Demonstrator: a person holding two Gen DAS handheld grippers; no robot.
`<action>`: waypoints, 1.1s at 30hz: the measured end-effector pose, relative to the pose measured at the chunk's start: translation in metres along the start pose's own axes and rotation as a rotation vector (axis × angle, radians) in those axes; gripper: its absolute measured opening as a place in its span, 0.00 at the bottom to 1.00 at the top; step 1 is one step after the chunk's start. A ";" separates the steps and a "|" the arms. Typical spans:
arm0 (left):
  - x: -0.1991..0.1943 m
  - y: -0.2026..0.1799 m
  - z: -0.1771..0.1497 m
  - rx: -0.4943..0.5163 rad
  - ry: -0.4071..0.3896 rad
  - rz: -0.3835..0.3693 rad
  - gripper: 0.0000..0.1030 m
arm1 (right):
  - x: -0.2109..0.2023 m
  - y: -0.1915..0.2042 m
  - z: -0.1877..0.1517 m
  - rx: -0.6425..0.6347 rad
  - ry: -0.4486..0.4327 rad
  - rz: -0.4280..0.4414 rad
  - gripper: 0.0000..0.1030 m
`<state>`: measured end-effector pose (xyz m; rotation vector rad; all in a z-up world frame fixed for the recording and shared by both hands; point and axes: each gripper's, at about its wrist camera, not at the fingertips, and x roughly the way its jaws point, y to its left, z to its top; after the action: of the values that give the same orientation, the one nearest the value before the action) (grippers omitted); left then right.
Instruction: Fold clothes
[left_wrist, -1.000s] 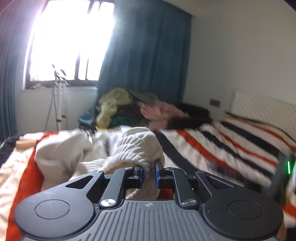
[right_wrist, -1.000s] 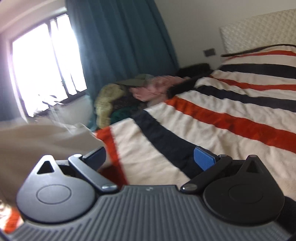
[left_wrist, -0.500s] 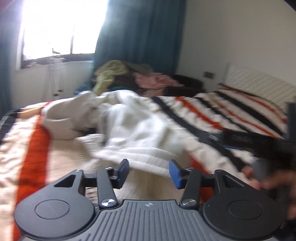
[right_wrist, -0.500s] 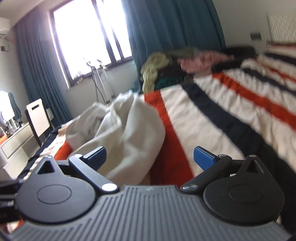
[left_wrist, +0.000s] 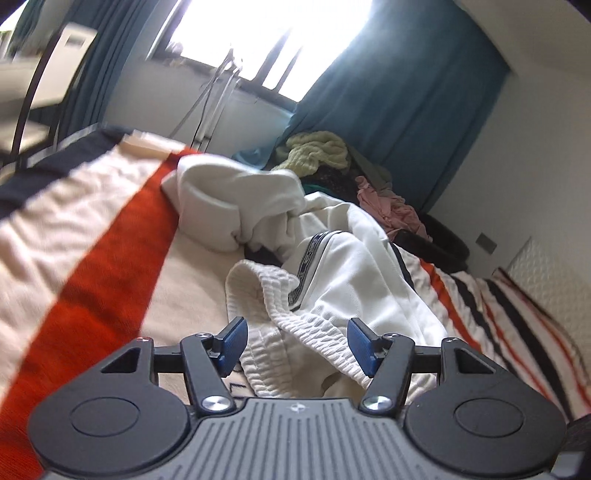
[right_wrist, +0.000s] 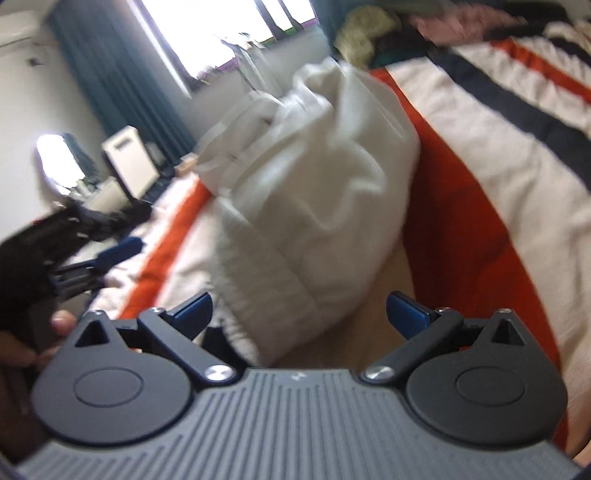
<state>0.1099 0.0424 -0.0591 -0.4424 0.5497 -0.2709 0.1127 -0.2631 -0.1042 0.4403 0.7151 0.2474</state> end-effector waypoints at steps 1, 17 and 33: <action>0.004 0.003 0.000 -0.024 0.005 -0.009 0.60 | 0.005 -0.005 0.001 0.031 0.013 -0.017 0.98; 0.021 0.022 -0.021 -0.341 0.090 -0.246 0.69 | -0.080 0.004 0.022 -0.100 -0.390 -0.261 0.22; 0.110 0.038 -0.030 -0.516 0.120 -0.170 0.19 | -0.043 0.005 0.015 -0.205 -0.277 -0.386 0.24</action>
<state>0.1885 0.0257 -0.1488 -0.9800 0.7018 -0.3192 0.0912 -0.2784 -0.0670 0.1309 0.4838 -0.1032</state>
